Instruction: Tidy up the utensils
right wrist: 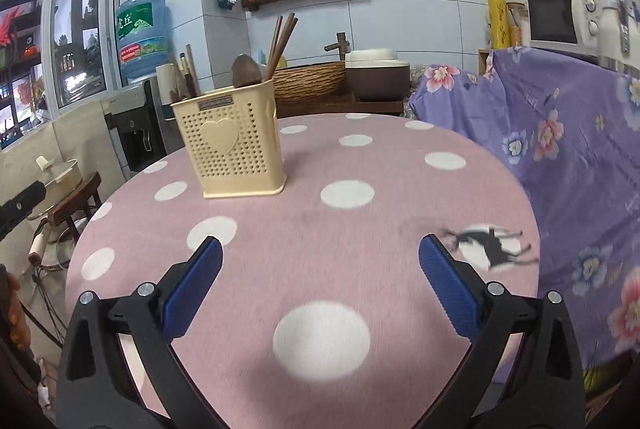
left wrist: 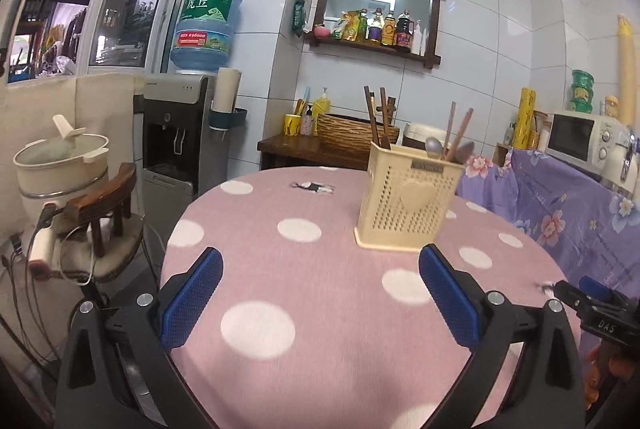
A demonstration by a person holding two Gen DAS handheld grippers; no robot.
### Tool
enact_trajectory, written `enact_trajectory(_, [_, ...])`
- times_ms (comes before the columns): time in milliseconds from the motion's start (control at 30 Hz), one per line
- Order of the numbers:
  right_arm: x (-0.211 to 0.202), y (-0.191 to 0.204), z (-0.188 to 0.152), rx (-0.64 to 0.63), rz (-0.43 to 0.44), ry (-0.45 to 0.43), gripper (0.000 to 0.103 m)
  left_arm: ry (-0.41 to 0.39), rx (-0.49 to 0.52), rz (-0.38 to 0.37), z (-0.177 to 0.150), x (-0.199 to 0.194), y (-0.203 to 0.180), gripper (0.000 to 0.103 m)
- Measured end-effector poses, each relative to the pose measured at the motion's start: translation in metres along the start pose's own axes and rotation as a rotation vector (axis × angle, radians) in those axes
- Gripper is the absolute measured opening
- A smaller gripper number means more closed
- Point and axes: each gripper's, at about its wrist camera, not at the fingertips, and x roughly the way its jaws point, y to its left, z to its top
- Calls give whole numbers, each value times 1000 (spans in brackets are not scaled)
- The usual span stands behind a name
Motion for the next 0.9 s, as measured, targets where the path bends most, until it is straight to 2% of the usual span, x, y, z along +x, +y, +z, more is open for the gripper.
enact_trajectory(200, [-44,29,-19,-66,66,-62,97,13,9,-75,-14,-30,-7,98])
enact_trajectory(333, [-65,50,-17,-127,110,-116,97,-17,47,-68,-20,-43,-13,98])
enact_trajectory(633, [-80,57,-15,-137,135,-151,97,-64,85,-63,-23,-57,-14,98])
enact_trajectory(900, [-82,55,-13,-134,133,-152,97,-52,82,-80,-23,-55,-14,98])
